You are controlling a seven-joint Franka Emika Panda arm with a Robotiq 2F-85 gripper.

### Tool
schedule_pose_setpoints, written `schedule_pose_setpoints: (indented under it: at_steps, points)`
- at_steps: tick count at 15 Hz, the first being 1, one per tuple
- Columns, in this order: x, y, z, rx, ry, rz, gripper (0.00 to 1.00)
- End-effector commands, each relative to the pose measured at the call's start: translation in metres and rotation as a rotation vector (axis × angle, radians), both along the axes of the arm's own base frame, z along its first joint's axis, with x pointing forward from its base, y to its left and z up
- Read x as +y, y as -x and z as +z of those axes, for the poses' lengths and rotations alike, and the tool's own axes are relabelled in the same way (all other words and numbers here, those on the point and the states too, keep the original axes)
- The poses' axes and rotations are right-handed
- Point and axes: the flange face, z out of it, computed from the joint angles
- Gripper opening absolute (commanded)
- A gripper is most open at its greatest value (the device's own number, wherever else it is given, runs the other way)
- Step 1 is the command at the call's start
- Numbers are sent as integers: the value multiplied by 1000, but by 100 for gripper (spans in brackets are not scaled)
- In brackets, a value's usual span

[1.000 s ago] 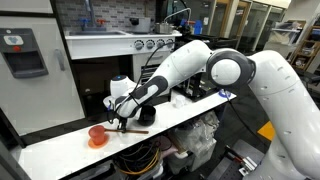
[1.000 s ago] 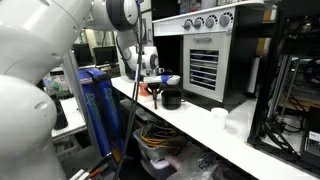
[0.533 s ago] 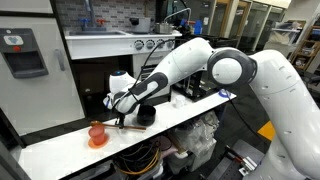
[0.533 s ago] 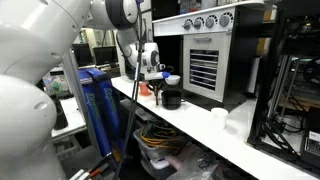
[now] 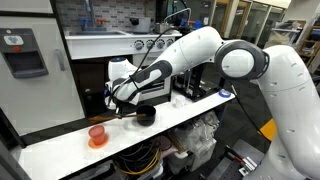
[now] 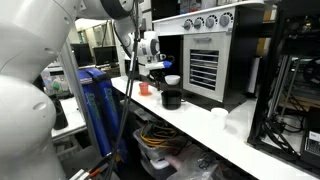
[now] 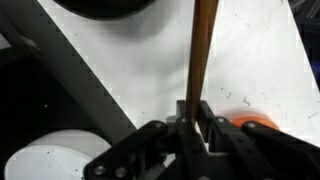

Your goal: Pour the contents in the white mug into the black mug, use the wooden spoon to stir the contents in the black mug

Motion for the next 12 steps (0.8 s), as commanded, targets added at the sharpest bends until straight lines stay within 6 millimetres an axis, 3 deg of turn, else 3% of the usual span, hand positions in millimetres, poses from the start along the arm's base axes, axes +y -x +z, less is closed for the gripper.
schedule_pose_setpoints:
  at_steps: [1,7,12]
  points:
    - [-9,2,34,0,10,50,4]
    - [-13,5,60,28,16,131,4]
    - [-20,7,70,107,49,234,4]
